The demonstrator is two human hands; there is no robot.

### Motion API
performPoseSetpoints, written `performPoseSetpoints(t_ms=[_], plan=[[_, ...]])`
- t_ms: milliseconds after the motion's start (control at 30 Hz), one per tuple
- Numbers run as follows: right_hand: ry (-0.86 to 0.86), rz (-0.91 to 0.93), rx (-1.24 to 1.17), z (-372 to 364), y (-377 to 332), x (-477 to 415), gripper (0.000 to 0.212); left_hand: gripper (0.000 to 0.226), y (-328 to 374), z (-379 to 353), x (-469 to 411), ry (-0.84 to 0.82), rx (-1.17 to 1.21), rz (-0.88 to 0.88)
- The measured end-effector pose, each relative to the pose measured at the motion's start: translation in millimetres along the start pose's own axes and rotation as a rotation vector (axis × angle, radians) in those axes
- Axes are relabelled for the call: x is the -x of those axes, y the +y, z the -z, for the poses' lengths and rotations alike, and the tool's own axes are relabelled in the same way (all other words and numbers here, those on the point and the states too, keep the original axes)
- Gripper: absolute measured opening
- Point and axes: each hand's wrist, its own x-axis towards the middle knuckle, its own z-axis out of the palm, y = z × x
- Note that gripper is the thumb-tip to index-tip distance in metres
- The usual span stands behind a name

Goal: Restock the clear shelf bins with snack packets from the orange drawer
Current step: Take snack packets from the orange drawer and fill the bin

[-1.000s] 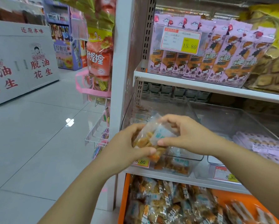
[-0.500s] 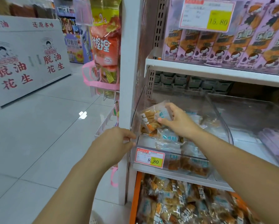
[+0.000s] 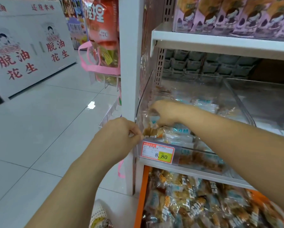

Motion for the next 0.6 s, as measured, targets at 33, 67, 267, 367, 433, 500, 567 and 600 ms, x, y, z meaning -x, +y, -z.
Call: performPoseSetpoints(t_ms=[33, 67, 267, 367, 433, 500, 567, 600], plan=[[0.02, -0.018, 0.018, -4, 0, -1, 0.049, 0.016, 0, 0, 0, -0.001, 0.004, 0.0], [0.042, -0.036, 0.023, -7, 1, -2, 0.045, 0.016, 0, 0, 0, -0.004, 0.008, -0.001], [0.145, -0.161, 0.157, -1, -3, 6, 0.016, 0.013, 1, -1, 1, -0.038, 0.044, 0.009], [0.183, -0.16, 0.219, -2, -10, 8, 0.013, 0.012, 1, -1, 0, -0.027, 0.046, 0.005], [0.171, -0.139, 0.199, -2, -7, 10, 0.016, 0.011, 1, -1, 1, -0.026, 0.056, 0.005], [0.117, -0.12, 0.113, -2, 0, 13, 0.038, 0.011, 1, -1, 1, -0.028, 0.062, 0.0], [0.109, -0.115, -0.024, 3, 7, 21, 0.064, 0.011, 0, 0, 1, -0.031, 0.064, -0.006], [0.18, -0.093, -0.082, 6, 8, 28, 0.067, 0.011, 0, 0, 1, -0.031, 0.066, -0.007]])
